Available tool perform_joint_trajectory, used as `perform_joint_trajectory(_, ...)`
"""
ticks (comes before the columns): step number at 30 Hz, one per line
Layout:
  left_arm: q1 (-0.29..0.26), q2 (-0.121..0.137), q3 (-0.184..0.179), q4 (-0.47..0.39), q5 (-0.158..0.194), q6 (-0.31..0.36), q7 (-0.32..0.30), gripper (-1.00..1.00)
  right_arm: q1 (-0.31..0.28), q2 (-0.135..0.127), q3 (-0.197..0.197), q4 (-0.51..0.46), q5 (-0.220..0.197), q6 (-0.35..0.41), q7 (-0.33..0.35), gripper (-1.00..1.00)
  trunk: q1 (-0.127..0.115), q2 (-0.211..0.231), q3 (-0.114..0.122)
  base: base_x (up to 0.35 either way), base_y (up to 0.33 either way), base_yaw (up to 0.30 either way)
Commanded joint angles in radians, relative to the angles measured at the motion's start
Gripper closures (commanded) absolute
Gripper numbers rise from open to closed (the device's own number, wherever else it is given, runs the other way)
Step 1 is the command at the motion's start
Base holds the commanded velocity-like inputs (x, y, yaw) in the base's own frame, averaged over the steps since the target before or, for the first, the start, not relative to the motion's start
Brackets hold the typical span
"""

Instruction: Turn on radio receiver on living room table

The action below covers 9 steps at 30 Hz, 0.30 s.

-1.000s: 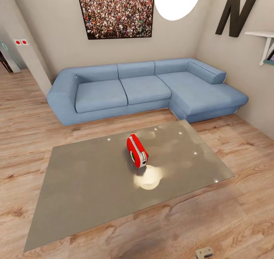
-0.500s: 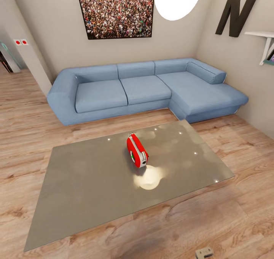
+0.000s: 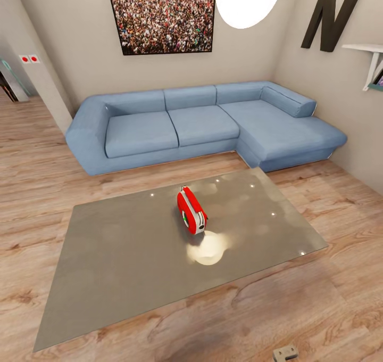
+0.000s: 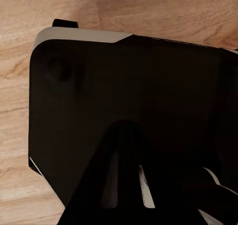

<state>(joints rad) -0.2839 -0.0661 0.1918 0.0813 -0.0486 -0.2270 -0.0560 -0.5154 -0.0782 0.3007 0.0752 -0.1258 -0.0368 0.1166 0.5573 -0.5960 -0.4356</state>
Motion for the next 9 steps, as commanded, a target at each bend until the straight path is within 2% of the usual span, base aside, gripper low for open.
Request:
perform_joint_trajectory(1,0.000,0.000,0.000,0.000,0.000,0.000,0.000,1.00,0.000,0.000,0.000,0.000,0.000,0.000,0.000,-1.00,0.000,0.000,0.000,0.000,0.000,0.000)
perform_joint_trajectory(9,0.000,-0.003,0.000,0.000,0.000,0.000,0.001,1.00,0.000,0.000,0.000,0.000,0.000,0.000,0.000,-1.00,0.000,0.000,0.000,0.000,0.000,0.000)
